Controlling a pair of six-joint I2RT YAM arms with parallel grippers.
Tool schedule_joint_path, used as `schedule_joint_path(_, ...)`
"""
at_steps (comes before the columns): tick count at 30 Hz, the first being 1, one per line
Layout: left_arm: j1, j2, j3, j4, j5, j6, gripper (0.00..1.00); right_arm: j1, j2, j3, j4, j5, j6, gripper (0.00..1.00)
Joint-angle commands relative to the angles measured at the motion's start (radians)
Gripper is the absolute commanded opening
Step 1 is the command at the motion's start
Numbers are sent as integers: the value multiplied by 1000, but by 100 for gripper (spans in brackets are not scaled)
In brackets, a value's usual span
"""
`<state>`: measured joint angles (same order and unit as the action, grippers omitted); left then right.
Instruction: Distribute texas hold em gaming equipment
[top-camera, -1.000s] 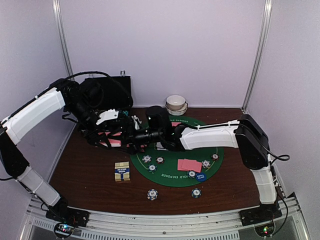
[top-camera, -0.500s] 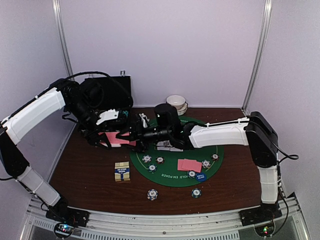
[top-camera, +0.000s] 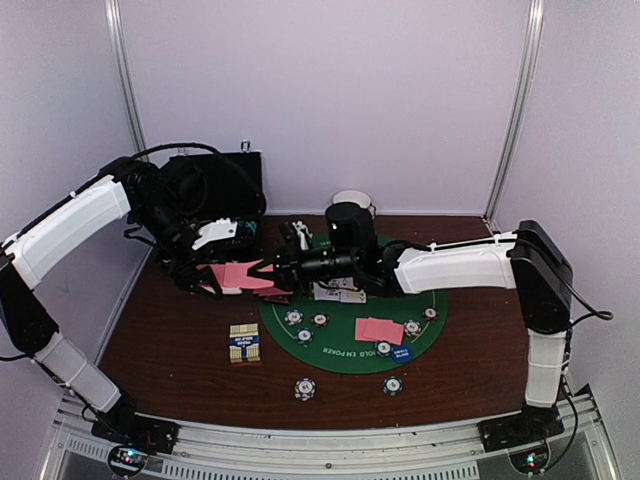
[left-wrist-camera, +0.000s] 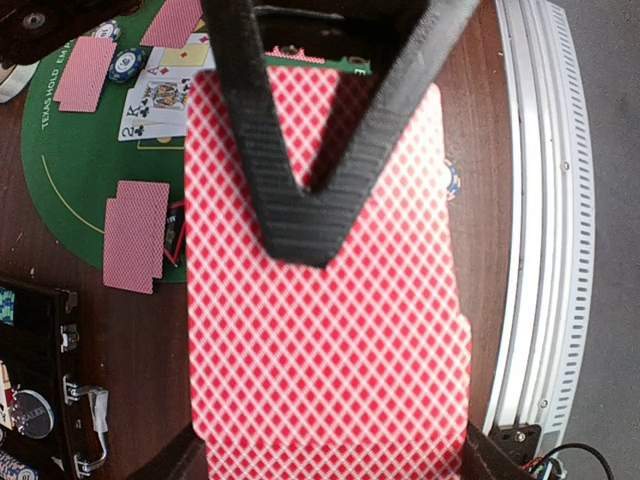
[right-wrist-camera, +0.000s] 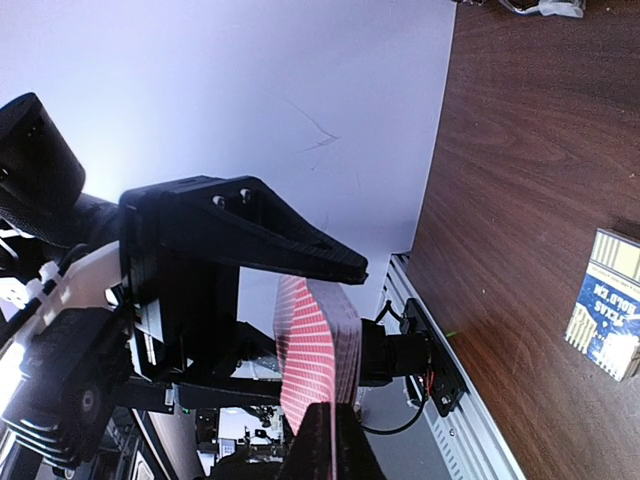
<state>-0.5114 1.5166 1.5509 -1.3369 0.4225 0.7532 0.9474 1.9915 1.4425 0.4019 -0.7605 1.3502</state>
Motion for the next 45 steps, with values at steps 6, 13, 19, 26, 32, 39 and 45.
schedule_joint_path(6,4,-17,12,19,15,9,15,-52,-85,-88,58,-10,48,0)
schedule_joint_path(13,4,-21,-1,24,-2,12,15,-161,-166,-199,33,-38,18,0)
schedule_joint_path(19,5,-22,-15,32,-25,14,14,-331,-240,-284,-144,-59,-134,0)
schedule_joint_path(26,27,-27,-44,47,-31,12,14,-509,-198,-252,-493,-21,-461,0)
schedule_joint_path(32,37,-38,-49,48,-32,12,13,-565,-69,-234,-527,-18,-536,0)
schedule_joint_path(39,49,-47,-65,51,-34,16,13,-565,7,-241,-435,-49,-506,0)
schedule_joint_path(45,68,-54,-86,62,-38,18,13,-565,40,-220,-470,-27,-549,0)
